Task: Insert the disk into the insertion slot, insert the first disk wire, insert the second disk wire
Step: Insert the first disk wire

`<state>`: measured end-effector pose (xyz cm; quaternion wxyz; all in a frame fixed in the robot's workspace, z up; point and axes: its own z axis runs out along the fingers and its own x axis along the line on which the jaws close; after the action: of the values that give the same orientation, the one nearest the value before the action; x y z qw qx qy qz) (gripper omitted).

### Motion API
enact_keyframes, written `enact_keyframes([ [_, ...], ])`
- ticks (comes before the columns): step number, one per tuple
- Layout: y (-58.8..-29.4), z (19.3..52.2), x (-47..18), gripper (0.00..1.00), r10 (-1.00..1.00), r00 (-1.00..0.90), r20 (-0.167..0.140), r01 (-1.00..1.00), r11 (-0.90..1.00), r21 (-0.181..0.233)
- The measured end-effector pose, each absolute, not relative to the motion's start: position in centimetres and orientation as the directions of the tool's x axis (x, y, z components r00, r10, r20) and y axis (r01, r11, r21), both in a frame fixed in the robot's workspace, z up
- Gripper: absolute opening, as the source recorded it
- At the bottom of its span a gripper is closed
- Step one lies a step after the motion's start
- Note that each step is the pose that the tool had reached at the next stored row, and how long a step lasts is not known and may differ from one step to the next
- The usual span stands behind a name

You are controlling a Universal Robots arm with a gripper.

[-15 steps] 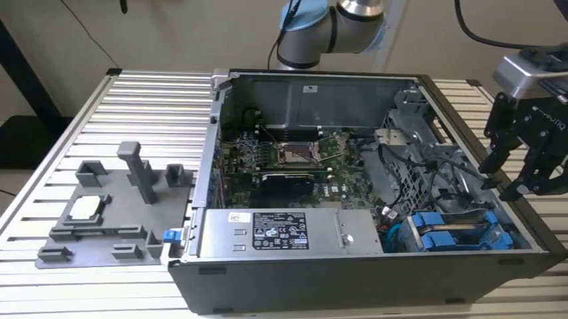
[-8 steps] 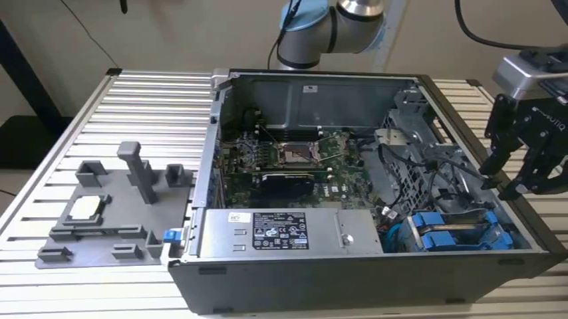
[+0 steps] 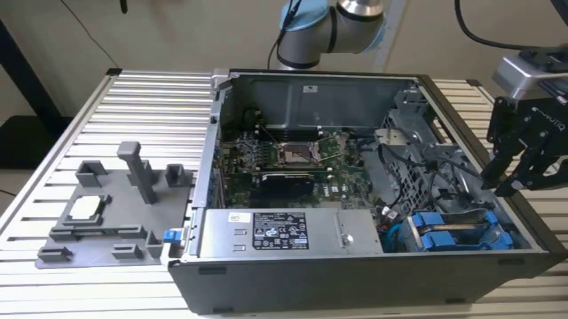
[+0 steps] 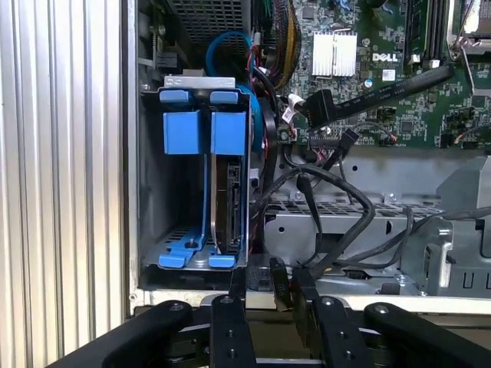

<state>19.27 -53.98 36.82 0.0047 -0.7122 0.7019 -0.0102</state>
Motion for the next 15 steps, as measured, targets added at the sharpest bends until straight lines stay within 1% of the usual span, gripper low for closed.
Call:
enact_keyframes([
  [13, -53.87, 36.82, 19.12, 0.37, -1.000, 0.015, 0.015, -1.000, -0.015, -0.021],
  [14, -53.87, 36.82, 19.12, 0.35, -1.000, 0.015, 0.015, -1.000, -0.015, -0.021],
  [15, -53.87, 36.82, 19.12, 0.29, -1.000, 0.015, 0.015, -1.000, -0.015, -0.021],
])
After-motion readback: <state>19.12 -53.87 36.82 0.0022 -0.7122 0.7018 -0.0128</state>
